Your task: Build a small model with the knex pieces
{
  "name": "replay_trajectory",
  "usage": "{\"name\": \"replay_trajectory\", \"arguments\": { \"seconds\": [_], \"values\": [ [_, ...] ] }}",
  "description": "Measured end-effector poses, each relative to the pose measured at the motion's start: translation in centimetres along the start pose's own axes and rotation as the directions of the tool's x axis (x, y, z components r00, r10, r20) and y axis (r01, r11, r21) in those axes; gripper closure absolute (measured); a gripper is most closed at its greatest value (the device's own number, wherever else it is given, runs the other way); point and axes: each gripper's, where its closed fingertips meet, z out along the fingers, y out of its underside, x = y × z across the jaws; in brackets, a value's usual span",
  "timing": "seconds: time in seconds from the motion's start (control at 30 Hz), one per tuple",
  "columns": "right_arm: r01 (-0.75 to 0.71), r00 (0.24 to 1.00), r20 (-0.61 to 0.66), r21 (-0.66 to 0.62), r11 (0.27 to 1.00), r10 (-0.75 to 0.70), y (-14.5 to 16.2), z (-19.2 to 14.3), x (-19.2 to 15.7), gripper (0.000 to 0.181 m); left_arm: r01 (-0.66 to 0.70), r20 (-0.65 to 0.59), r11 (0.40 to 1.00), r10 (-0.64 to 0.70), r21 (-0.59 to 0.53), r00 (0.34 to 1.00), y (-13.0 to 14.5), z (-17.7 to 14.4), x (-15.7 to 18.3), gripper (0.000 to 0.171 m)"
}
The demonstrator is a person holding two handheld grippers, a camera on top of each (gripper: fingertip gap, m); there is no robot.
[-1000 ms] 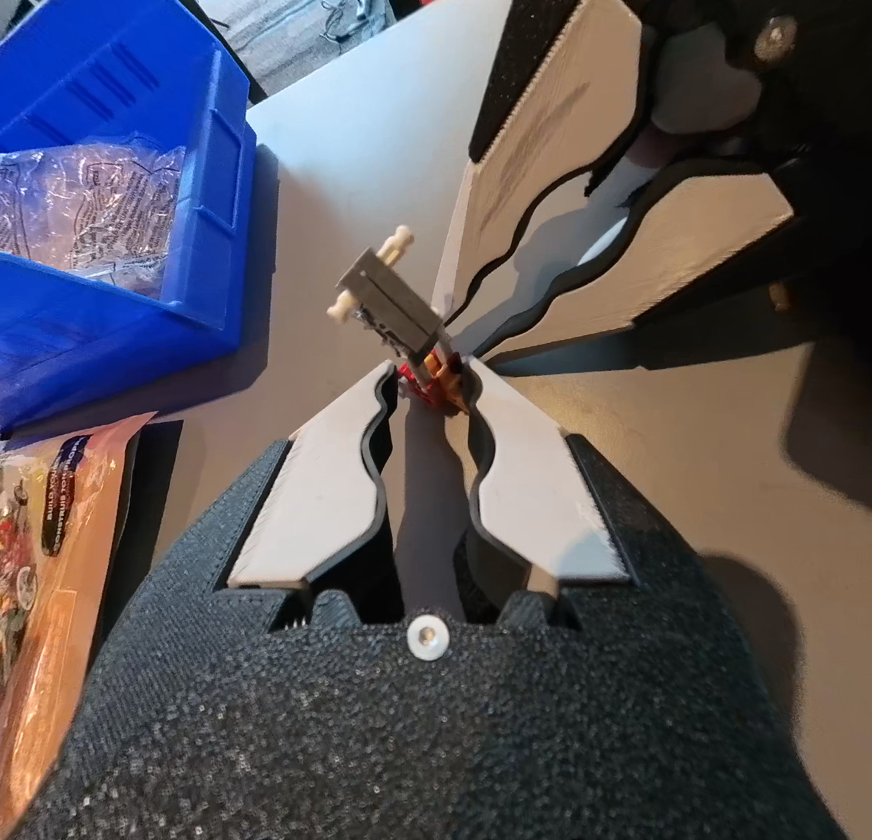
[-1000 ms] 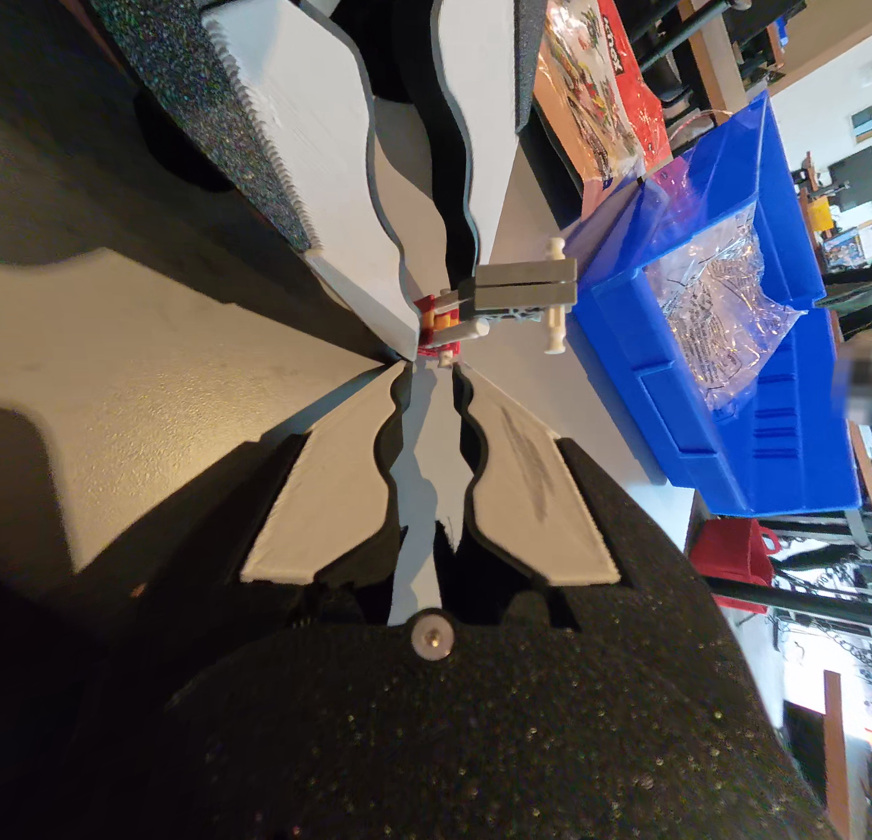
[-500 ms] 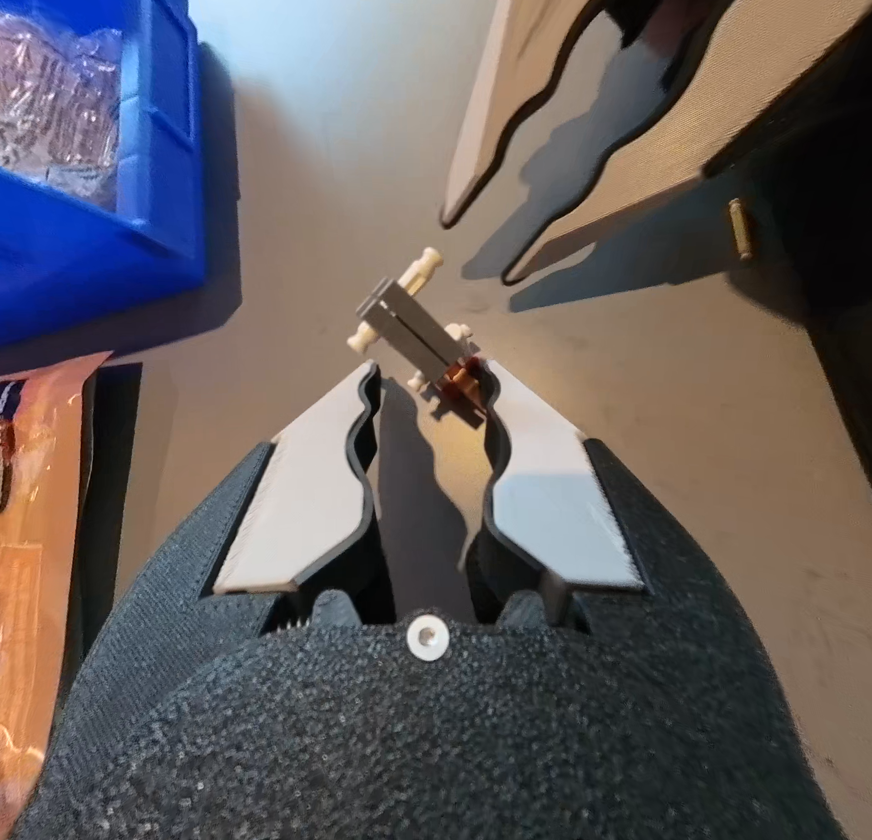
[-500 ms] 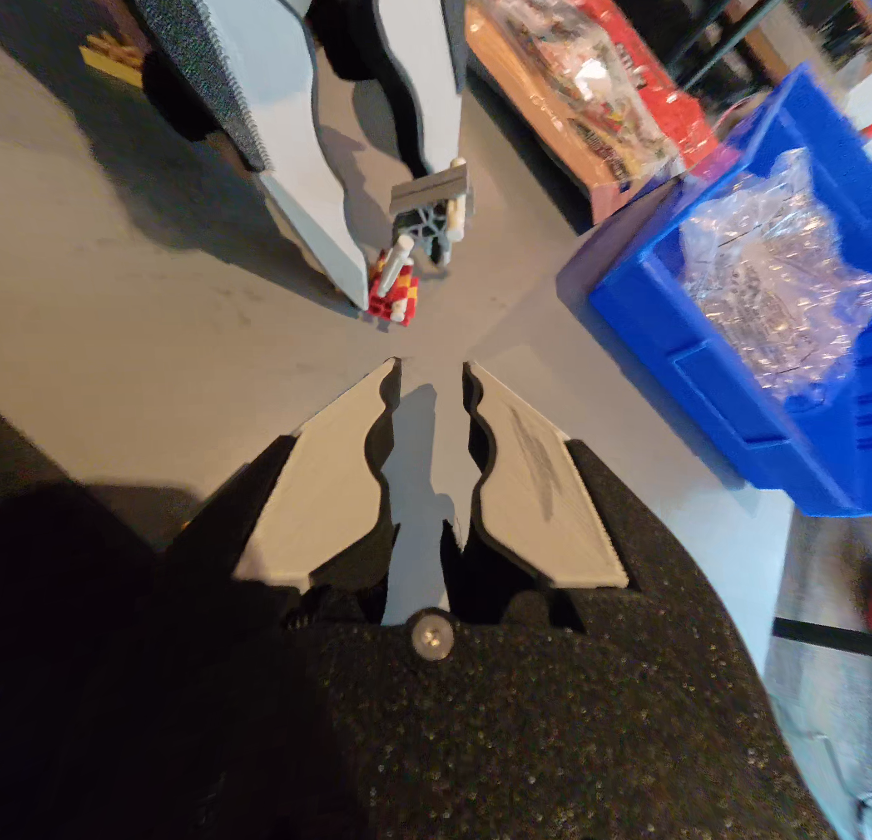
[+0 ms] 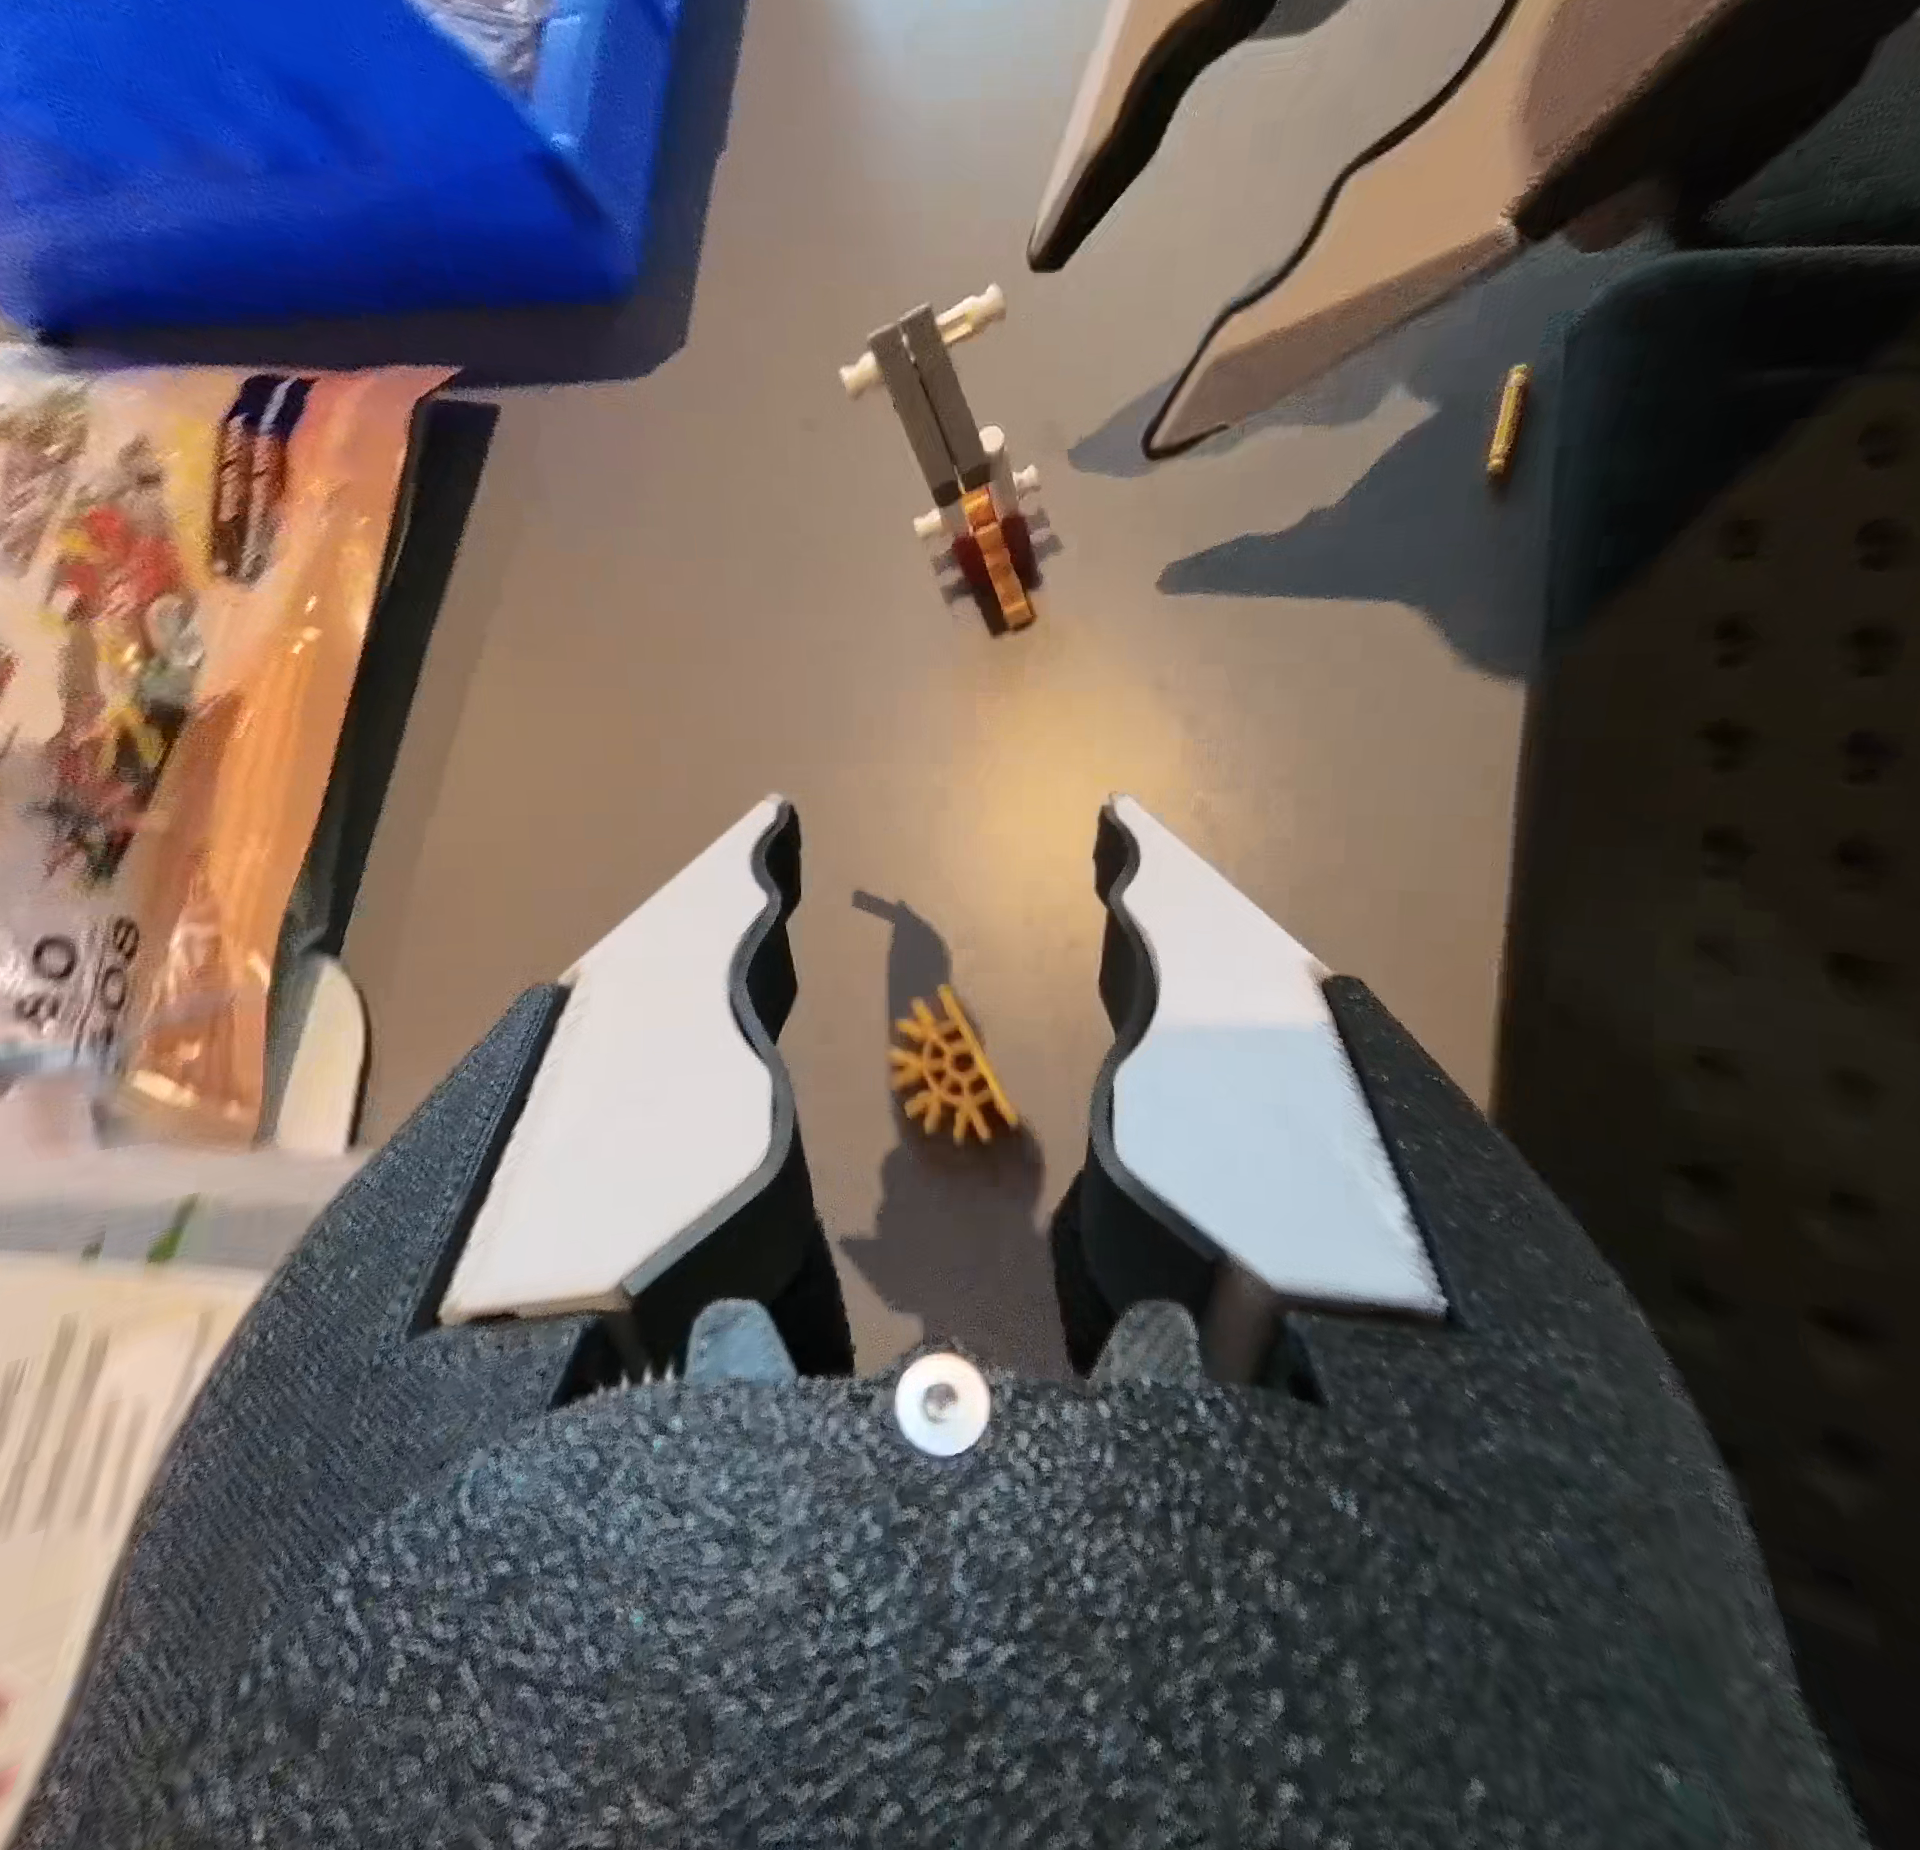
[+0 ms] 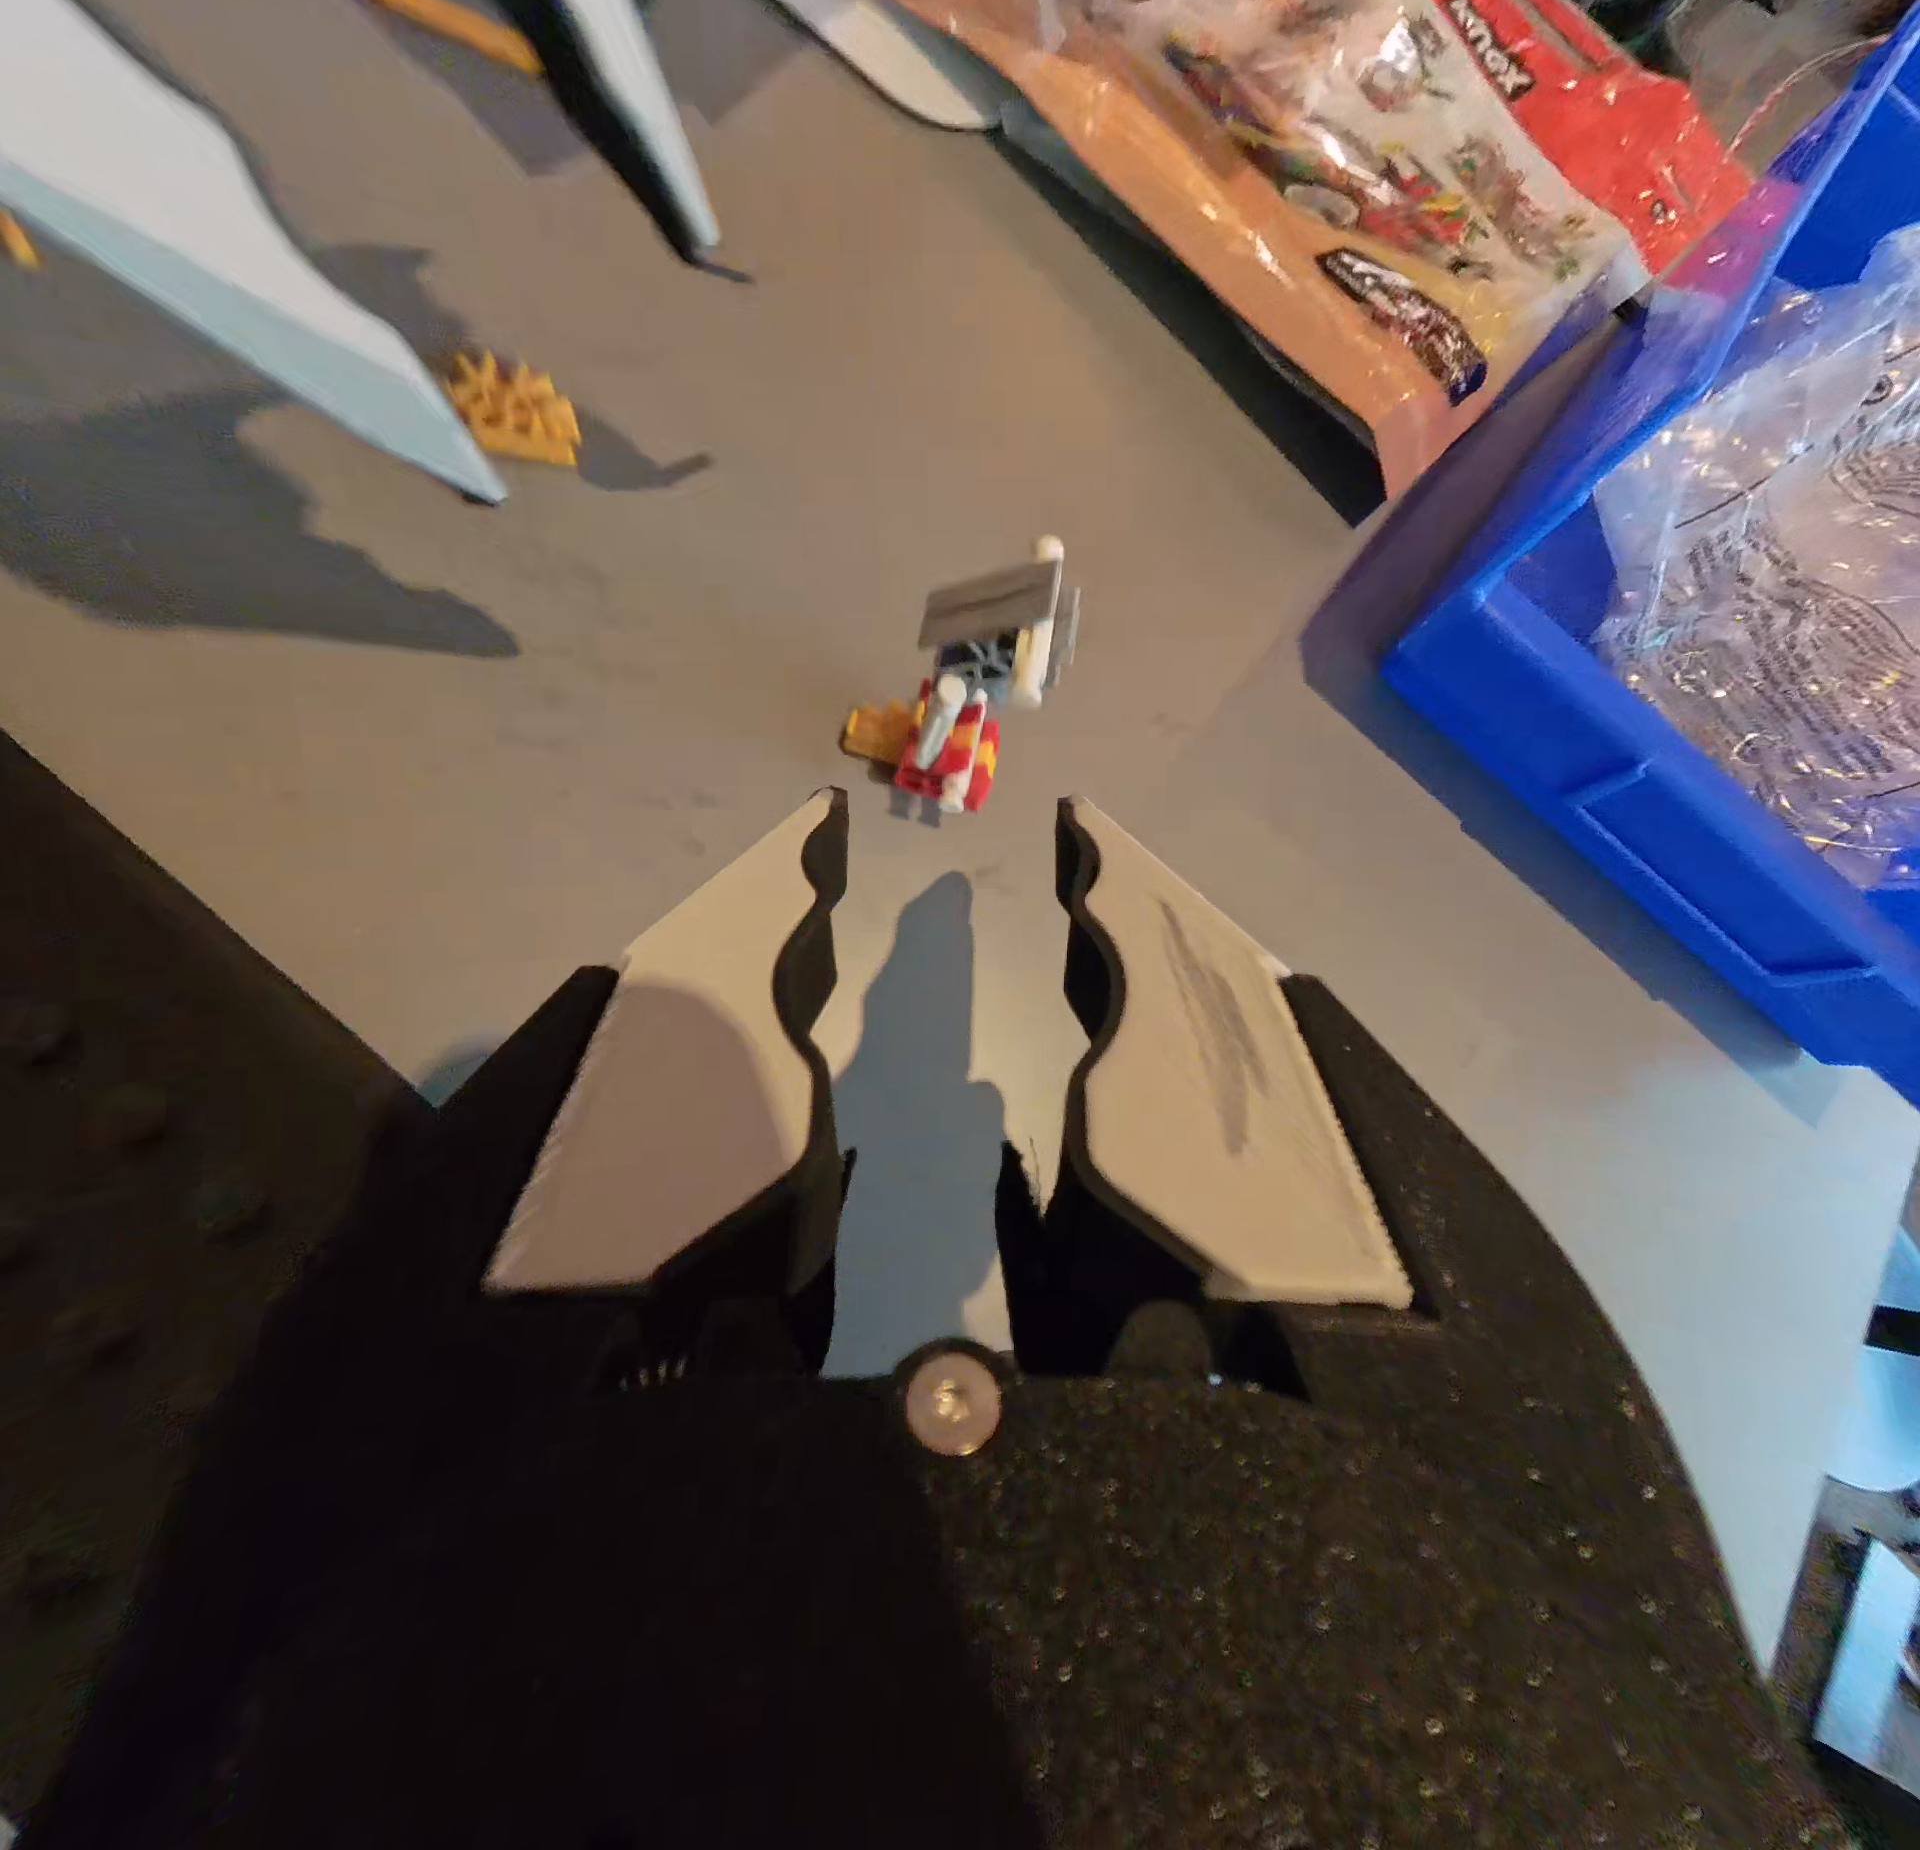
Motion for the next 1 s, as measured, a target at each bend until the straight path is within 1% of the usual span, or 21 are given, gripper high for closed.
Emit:
{"name": "replay_trajectory", "arguments": {
  "seconds": [0.07, 0.13, 0.17, 0.23, 0.3, 0.4, 0.43, 0.5, 0.57, 0.6, 0.67, 0.77, 0.8, 0.87, 0.9, 0.97, 1.0],
  "values": [
    [-0.034, 0.998, -0.046, 0.027, 0.999, 0.036, -1.1, -0.2, 0.4, 0.141, 0.047, 0.078, 0.999, -0.048, 0.011, 0.996, 0.3, -1.7, 0.0, 0.118],
    [-0.070, 0.993, -0.088, 0.066, 0.995, 0.076, -2.2, -0.4, 0.8, 0.140, 0.080, 0.135, 0.993, -0.091, 0.087, 0.987, -0.3, -2.8, 0.2, 0.121],
    [-0.096, 0.987, -0.122, 0.109, 0.989, 0.109, -2.8, -0.6, 1.2, 0.140, 0.090, 0.169, 0.989, -0.109, 0.115, 0.980, -0.4, -3.2, -0.1, 0.120],
    [-0.162, 0.971, -0.148, 0.171, 0.972, 0.188, -3.3, -1.0, 1.7, 0.141, 0.083, 0.212, 0.979, -0.122, 0.184, 0.970, -1.0, -3.5, -0.5, 0.122],
    [-0.200, 0.962, -0.147, 0.199, 0.959, 0.231, -3.3, -1.1, 1.7, 0.141, 0.084, 0.222, 0.974, -0.131, 0.210, 0.966, -0.9, -3.2, -1.0, 0.122],
    [-0.189, 0.967, -0.150, 0.132, 0.973, 0.208, -1.7, -0.4, 1.5, 0.137, 0.101, 0.211, 0.976, -0.143, 0.195, 0.967, -0.8, -2.4, -2.0, 0.121],
    [-0.191, 0.967, -0.150, 0.109, 0.975, 0.206, -1.2, -0.1, 1.6, 0.137, 0.090, 0.219, 0.975, -0.135, 0.202, 0.966, -1.3, -2.4, -2.5, 0.121],
    [-0.197, 0.973, -0.106, 0.070, 0.978, 0.203, -0.6, 0.6, 1.2, 0.137, 0.062, 0.224, 0.976, -0.109, 0.208, 0.968, -2.6, -2.9, -3.4, 0.119],
    [-0.176, 0.982, -0.069, 0.035, 0.984, 0.178, -0.4, 1.2, 0.8, 0.135, -0.022, 0.279, 0.972, -0.045, 0.232, 0.959, -4.6, -3.6, -4.5, 0.122],
    [-0.166, 0.985, -0.041, 0.012, 0.986, 0.166, -0.3, 1.5, 0.4, 0.133, -0.032, 0.273, 0.971, -0.034, 0.236, 0.962, -5.2, -3.5, -4.6, 0.122],
    [-0.144, 0.989, -0.020, -0.026, 0.989, 0.143, -0.2, 2.0, 0.1, 0.130, -0.012, 0.252, 0.976, -0.044, 0.219, 0.967, -5.5, -3.2, -4.4, 0.120],
    [-0.120, 0.993, -0.001, -0.019, 0.993, 0.120, -1.0, 2.4, -0.4, 0.128, -0.043, 0.282, 0.978, -0.016, 0.202, 0.959, -5.1, -4.2, -4.0, 0.122],
    [-0.128, 0.992, -0.003, -0.011, 0.992, 0.128, -1.3, 2.5, -0.3, 0.128, -0.037, 0.278, 0.977, -0.024, 0.209, 0.960, -4.9, -4.6, -4.0, 0.122],
    [-0.147, 0.989, -0.006, -0.023, 0.989, 0.147, -1.3, 3.1, -0.2, 0.129, 0.010, 0.226, 0.974, -0.063, 0.227, 0.972, -4.3, -5.0, -3.5, 0.122],
    [-0.155, 0.988, -0.012, -0.037, 0.987, 0.154, -1.0, 3.5, 0.0, 0.132, 0.021, 0.215, 0.973, -0.071, 0.229, 0.974, -3.9, -5.1, -3.4, 0.122],
    [-0.178, 0.984, 0.008, -0.054, 0.983, 0.179, -0.7, 4.1, -0.1, 0.143, 0.014, 0.203, 0.979, -0.056, 0.202, 0.978, -2.8, -4.3, -3.1, 0.122],
    [-0.185, 0.983, 0.009, -0.048, 0.982, 0.186, -0.7, 4.3, -0.1, 0.153, 0.009, 0.186, 0.982, -0.044, 0.187, 0.982, -2.3, -3.6, -2.8, 0.122]
  ]
}}
